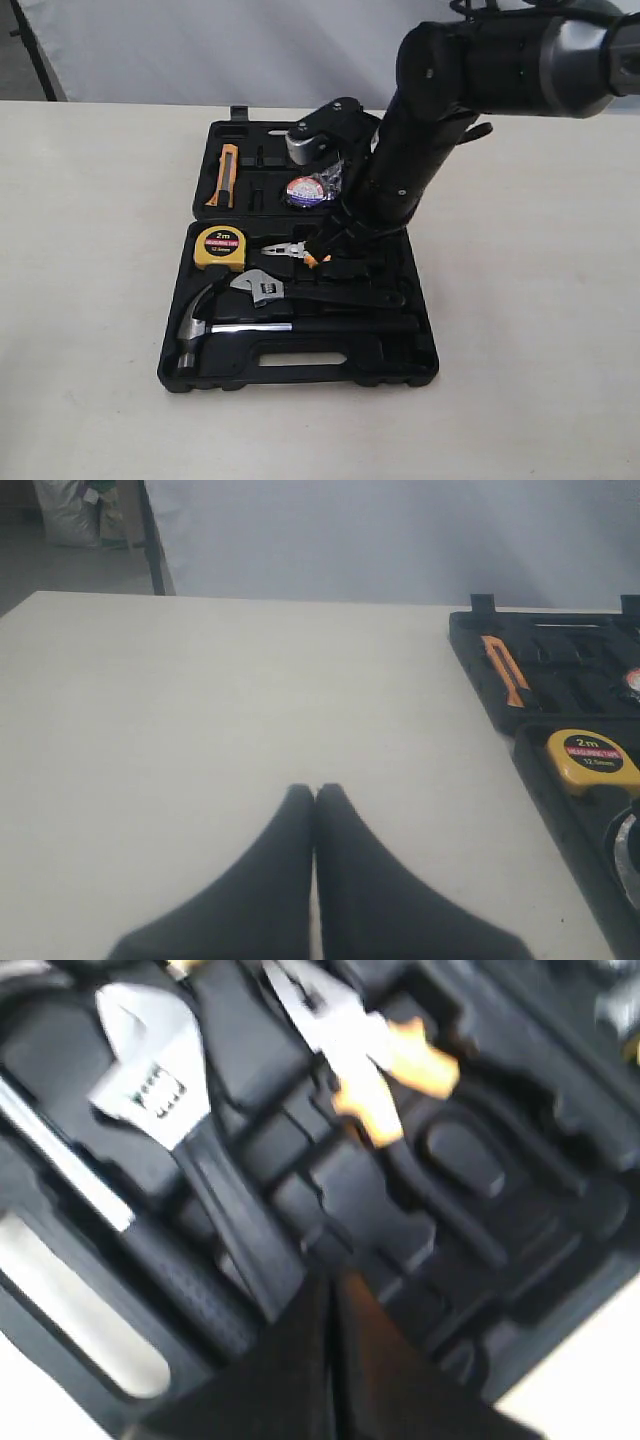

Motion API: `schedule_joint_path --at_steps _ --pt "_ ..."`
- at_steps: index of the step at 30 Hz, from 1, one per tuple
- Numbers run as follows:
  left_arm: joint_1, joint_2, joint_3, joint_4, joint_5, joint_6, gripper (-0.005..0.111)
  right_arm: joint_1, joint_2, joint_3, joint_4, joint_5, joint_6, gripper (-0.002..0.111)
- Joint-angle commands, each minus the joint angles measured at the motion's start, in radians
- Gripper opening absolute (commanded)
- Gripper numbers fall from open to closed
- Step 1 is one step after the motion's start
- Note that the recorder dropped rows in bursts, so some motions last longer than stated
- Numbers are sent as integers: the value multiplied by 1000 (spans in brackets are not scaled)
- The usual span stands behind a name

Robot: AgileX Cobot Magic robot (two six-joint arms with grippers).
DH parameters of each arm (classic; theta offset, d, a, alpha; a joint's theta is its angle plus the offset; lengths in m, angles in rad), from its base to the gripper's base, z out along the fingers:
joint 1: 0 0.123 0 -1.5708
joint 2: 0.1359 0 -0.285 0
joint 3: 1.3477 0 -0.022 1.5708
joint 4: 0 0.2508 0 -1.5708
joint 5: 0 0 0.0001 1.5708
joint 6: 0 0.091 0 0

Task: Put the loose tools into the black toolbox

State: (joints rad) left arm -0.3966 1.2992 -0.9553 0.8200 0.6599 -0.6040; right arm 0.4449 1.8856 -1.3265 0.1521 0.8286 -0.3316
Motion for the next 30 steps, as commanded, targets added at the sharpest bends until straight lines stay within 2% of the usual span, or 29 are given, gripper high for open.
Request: schedule_joint_path --at_steps 1,9,18,30 --pt "3 -8 9 -14 -17 -10 1 -14 26 16 -1 95 18 0" --pt "3 -8 9 -14 -17 -10 1 -12 37 16 16 273 -31 0" --pt "3 -8 9 -14 -17 -10 1 -12 106 18 -7 240 -31 0" --pt "3 -8 9 -14 -17 -10 1 -12 119 18 -94 103 33 0"
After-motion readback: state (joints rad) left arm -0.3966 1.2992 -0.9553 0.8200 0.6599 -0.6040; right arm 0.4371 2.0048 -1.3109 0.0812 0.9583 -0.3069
